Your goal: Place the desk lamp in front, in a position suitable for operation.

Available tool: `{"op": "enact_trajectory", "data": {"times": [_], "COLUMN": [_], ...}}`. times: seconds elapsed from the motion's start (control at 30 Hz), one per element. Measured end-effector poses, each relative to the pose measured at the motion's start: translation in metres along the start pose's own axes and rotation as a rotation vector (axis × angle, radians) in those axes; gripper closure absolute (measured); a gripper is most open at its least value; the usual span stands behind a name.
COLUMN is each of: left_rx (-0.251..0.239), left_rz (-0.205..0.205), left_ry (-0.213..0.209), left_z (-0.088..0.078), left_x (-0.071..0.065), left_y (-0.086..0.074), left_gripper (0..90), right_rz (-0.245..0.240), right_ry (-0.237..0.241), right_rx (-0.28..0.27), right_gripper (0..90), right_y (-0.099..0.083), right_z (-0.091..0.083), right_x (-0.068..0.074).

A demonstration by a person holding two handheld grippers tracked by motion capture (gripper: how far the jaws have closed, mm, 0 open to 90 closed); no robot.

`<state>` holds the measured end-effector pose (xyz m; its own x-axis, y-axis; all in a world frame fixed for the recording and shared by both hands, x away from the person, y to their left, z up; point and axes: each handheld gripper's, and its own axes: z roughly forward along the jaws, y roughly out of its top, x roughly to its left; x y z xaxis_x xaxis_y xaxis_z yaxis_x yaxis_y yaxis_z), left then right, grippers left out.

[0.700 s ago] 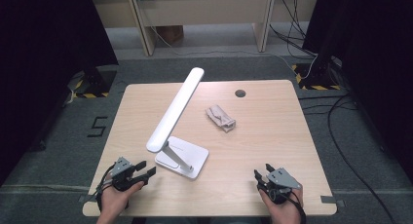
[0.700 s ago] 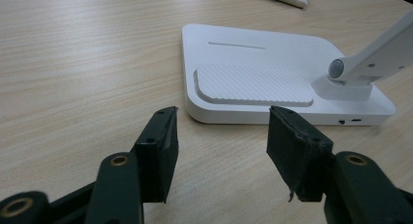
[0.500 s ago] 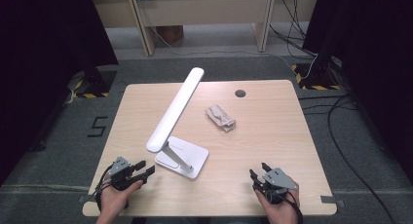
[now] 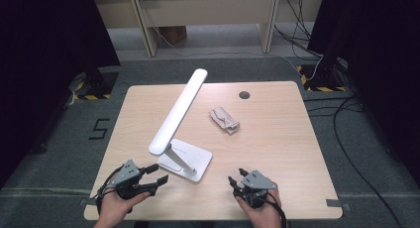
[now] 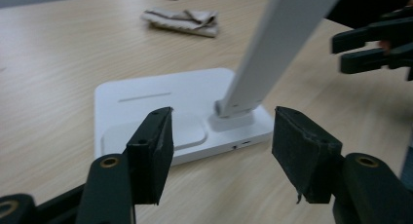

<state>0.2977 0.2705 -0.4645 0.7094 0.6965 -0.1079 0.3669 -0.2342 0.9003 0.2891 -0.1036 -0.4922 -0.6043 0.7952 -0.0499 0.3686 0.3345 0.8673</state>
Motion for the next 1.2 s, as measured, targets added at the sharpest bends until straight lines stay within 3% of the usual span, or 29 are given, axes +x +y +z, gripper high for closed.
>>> {"op": "enact_trajectory", "data": {"times": [0.03, 0.07, 0.27, 0.53, 0.63, 1.03, 1.2], "left_rx": [-0.002, -0.003, 0.011, 0.014, -0.003, -0.007, 0.005], "left_rz": [0.037, 0.047, 0.07, 0.044, 0.055, 0.063, 0.083], "left_ry": [-0.011, -0.022, -0.032, -0.026, -0.024, -0.023, -0.005], "left_z": [0.001, 0.002, 0.013, 0.024, 0.025, 0.032, 0.033], "left_x": [-0.007, -0.01, -0.019, -0.022, -0.023, -0.027, -0.031], "left_y": [0.007, 0.01, 0.025, 0.032, 0.036, 0.038, 0.041], "left_gripper": [39.4, 39.2, 38.4, 38.6, 39.1, 51.5, 52.2], "right_rz": [-0.001, -0.013, -0.05, -0.073, -0.078, -0.076, -0.073], "right_ry": [0.017, 0.029, 0.07, 0.127, 0.143, 0.146, 0.144], "right_rx": [0.005, 0.01, 0.04, 0.086, 0.106, 0.108, 0.104], "right_gripper": [53.6, 53.8, 53.8, 53.4, 53.3, 53.1, 53.1], "right_y": [0.001, 0.003, 0.008, 0.002, 0.002, 0.004, 0.004], "right_z": [0.003, 0.006, 0.02, 0.032, 0.036, 0.036, 0.036], "right_x": [0.004, 0.007, 0.025, 0.045, 0.05, 0.05, 0.049]}}
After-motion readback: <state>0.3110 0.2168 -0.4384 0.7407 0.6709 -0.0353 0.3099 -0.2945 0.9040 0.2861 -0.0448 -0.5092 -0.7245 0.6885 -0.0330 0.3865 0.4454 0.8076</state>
